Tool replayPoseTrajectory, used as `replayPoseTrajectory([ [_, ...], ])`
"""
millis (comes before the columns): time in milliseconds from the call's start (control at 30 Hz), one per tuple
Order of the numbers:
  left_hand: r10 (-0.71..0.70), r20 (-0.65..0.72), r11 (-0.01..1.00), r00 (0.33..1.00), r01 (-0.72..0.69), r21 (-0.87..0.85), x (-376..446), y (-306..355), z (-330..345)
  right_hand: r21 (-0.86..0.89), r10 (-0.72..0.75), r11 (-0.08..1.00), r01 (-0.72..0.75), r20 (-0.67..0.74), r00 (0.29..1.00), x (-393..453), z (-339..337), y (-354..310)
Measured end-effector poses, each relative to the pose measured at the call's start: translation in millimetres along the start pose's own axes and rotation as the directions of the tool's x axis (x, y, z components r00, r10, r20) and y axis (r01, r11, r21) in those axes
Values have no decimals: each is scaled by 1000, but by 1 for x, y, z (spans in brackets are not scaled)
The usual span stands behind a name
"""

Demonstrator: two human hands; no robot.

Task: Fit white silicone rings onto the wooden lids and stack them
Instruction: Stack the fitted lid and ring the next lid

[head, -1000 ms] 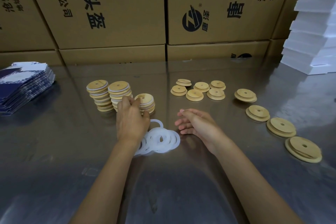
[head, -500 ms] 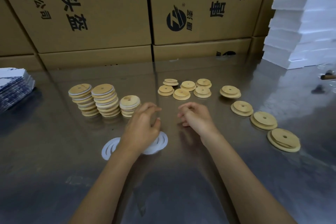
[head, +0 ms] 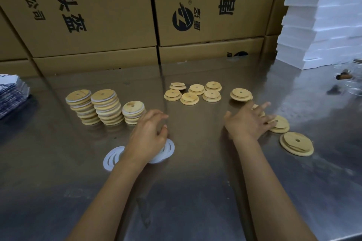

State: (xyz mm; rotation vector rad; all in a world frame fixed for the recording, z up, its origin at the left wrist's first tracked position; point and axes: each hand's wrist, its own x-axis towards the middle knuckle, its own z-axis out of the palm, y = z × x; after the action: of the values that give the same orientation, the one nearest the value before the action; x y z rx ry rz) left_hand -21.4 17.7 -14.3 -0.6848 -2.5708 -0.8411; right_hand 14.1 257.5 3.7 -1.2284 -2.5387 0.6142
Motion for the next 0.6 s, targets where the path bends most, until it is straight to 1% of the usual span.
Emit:
replayPoseTrajectory([
  [100,-5,0,1000,1000,5,-4,0,0,-1,-55,-82,995,84,45,996,-6,3,-8],
  [233,-15,5,1000,1000,15,3,0,0,-1,-30,-250,967,252,68,966,-22,9,-19],
  [267,-18,6,1000,1000,18,4,0,1,-1,3,-313,949,314,86,946,-26,10,-21],
  [333,-18,6,1000,1000,18,5,0,1,0,137,-444,893,429,117,888,-33,12,-26],
  [400,-13,9,1000,1000,13,7,0,0,0,260,-522,834,487,88,848,-36,13,-30],
  [433,-14,13,1000,1000,14,11,0,-1,0,262,-531,825,501,54,846,-37,13,-30],
  [500,-19,28,999,999,18,34,0,-3,0,210,-491,854,475,24,871,-34,14,-28],
  [600,-45,50,997,998,41,72,0,-7,-1,175,-359,926,335,133,924,-27,15,-22],
])
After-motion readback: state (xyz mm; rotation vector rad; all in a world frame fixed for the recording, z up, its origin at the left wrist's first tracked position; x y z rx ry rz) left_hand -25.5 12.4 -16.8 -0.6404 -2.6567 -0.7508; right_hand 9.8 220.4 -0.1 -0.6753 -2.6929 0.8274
